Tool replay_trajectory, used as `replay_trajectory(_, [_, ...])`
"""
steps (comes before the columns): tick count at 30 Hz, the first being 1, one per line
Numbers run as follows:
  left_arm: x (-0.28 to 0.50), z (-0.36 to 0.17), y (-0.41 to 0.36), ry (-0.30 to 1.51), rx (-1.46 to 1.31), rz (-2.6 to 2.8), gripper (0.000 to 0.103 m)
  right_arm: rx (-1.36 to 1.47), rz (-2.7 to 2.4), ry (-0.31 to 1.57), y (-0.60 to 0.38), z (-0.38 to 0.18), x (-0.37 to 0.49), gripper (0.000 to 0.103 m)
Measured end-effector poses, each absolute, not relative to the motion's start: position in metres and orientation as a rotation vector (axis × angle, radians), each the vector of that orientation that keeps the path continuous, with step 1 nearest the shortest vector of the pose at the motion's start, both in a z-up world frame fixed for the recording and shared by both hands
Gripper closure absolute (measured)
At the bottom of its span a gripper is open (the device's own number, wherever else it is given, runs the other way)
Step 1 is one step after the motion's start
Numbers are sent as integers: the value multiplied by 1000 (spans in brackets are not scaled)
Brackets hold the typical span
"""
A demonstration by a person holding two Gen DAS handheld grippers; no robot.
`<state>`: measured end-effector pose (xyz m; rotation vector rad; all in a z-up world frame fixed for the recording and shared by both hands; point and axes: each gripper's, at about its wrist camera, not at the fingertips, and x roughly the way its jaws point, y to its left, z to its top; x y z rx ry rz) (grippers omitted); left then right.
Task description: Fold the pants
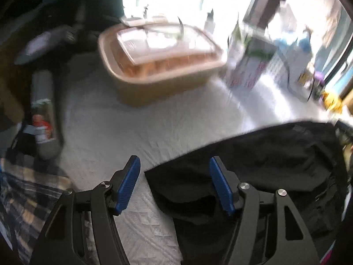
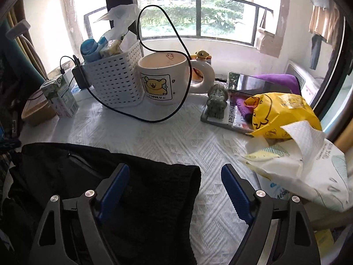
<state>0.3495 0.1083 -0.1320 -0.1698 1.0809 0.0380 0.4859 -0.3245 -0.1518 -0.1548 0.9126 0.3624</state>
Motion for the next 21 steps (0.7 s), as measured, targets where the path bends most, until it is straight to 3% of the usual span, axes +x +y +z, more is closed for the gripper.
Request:
replay_trajectory(4, [342, -140, 88, 1073, -35, 54, 38, -161, 389, 968, -319, -168, 491, 17])
replay_trajectory(6, [338, -141, 83, 1044, -7, 50, 38, -164, 401, 970, -317, -170, 491, 29])
replay_trajectory(7, [335, -141, 82, 1031, -6, 48, 38, -179, 403, 970, -315, -171, 490, 40])
replay_trajectory(9, [332, -141, 82, 1015, -13, 15, 51, -215, 397, 986, -310, -175, 490, 62])
replay_trajectory(10, [330, -140, 80, 1008, -1, 2, 69, -240, 401, 989, -307, -177, 490, 76])
replay_trajectory(11, [329, -138, 78, 1003, 7, -13, 88, -257, 408, 988, -303, -178, 489, 83])
replay_trajectory(13, [328, -138, 75, 996, 31, -28, 97, -293, 404, 956, -296, -174, 484, 92])
replay_trajectory(21, [352, -111, 83, 868, 35, 43, 99, -339, 374, 781, -278, -131, 473, 96])
